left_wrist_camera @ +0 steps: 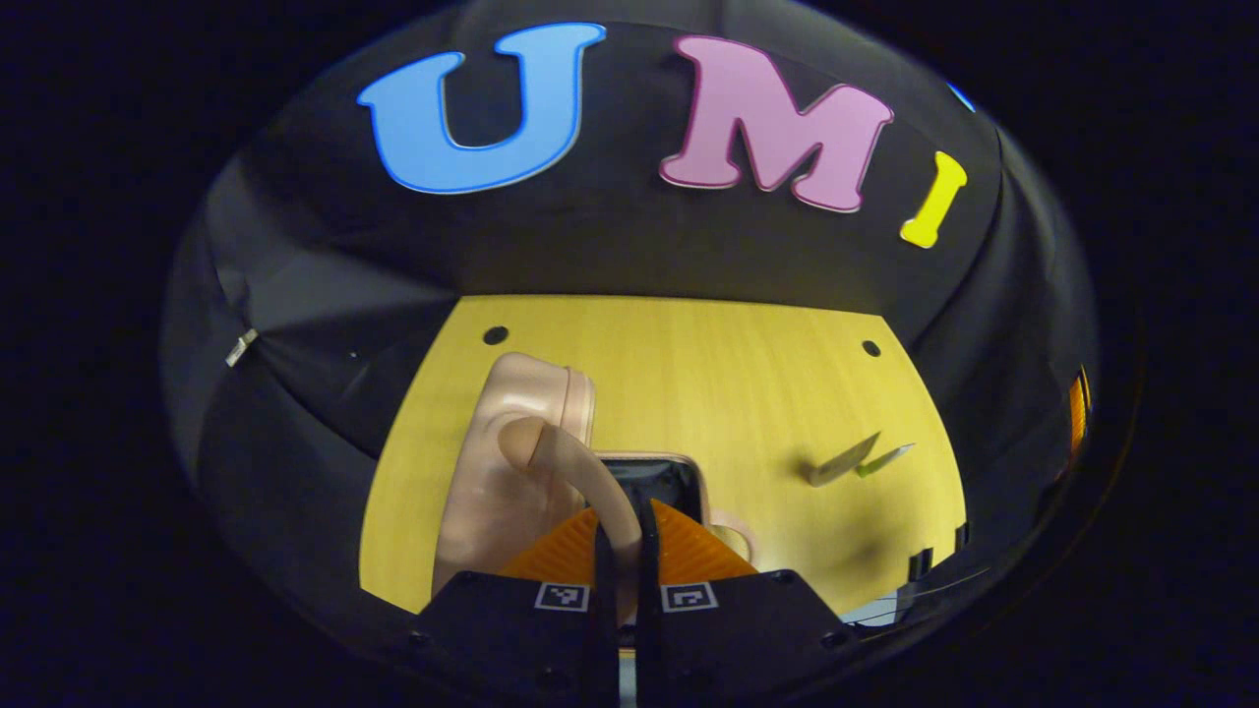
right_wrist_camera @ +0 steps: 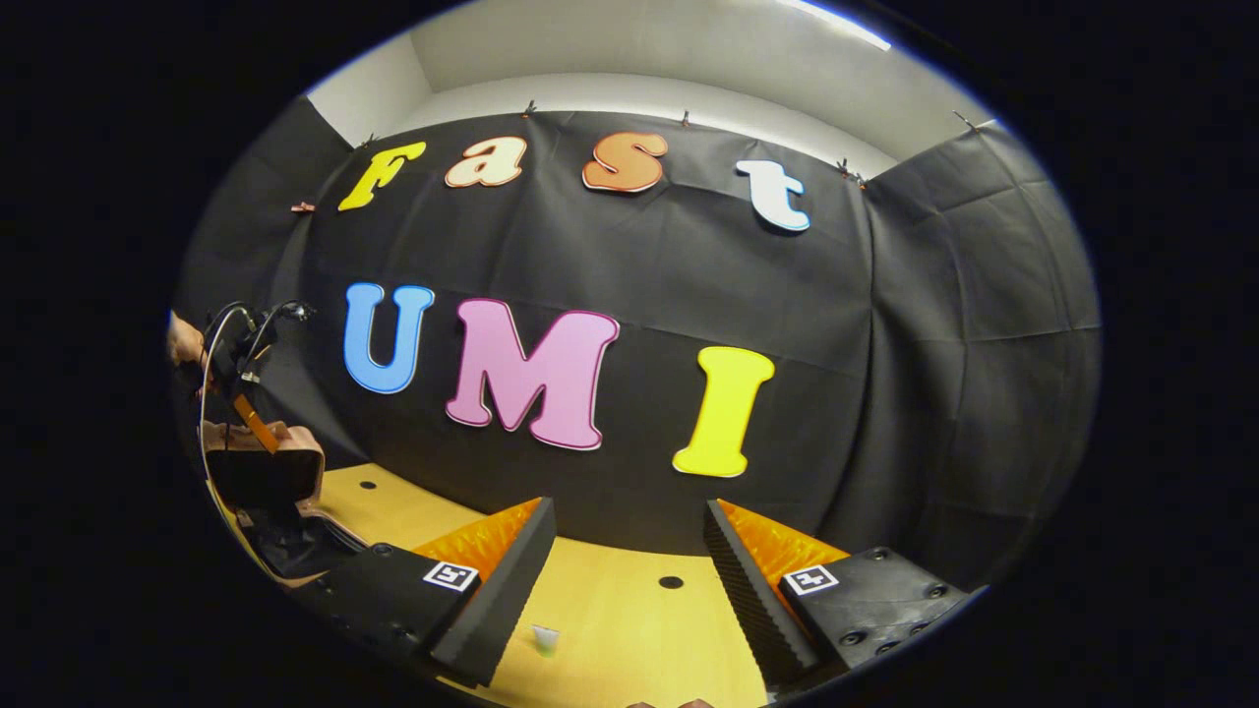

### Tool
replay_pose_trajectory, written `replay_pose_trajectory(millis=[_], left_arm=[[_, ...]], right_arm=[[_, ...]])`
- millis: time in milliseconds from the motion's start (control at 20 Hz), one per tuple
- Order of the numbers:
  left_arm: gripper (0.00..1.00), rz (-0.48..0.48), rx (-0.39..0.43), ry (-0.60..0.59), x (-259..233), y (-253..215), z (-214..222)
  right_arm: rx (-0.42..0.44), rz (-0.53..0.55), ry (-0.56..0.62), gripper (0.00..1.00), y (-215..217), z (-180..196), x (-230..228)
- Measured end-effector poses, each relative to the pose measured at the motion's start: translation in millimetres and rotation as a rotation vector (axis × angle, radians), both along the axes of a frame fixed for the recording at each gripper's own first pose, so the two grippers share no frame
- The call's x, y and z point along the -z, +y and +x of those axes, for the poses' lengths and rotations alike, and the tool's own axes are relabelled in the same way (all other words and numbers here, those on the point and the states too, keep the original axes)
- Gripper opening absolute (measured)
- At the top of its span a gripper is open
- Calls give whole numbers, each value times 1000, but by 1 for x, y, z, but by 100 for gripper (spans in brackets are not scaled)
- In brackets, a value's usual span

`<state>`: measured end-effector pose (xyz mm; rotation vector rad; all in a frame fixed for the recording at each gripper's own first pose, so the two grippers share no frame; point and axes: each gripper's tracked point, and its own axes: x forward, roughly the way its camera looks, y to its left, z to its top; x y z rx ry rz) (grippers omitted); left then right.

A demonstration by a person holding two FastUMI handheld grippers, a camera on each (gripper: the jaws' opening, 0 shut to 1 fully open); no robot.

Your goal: First open the suitcase, pack the skin care products into it, and then close the suitcase.

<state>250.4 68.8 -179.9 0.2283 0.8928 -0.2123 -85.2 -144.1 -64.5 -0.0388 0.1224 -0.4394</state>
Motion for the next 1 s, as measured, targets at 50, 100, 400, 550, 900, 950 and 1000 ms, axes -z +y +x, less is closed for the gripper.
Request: replay_pose_trajectory(millis=[50,100,400,550,900,950,1000], left_arm=[[12,28,-11,-32,-5,24,10],[12,57,-24,-58,-8,47,18],[13,283,-163,-160,6,206,75],[12,322,-223,-92,50,282,95],[18,240,-350,176,180,376,80],[25,237,-373,185,186,381,80],[31,221,-387,175,180,384,82]], right_arm=[[-2,0,3,96,7,7,-2],[-4,-5,-3,96,14,13,-7],[-3,-33,39,95,53,34,-7],[14,-59,81,96,65,37,-5],[37,-34,147,96,99,50,3],[34,-37,152,96,103,52,2],[29,-41,156,96,107,54,2]])
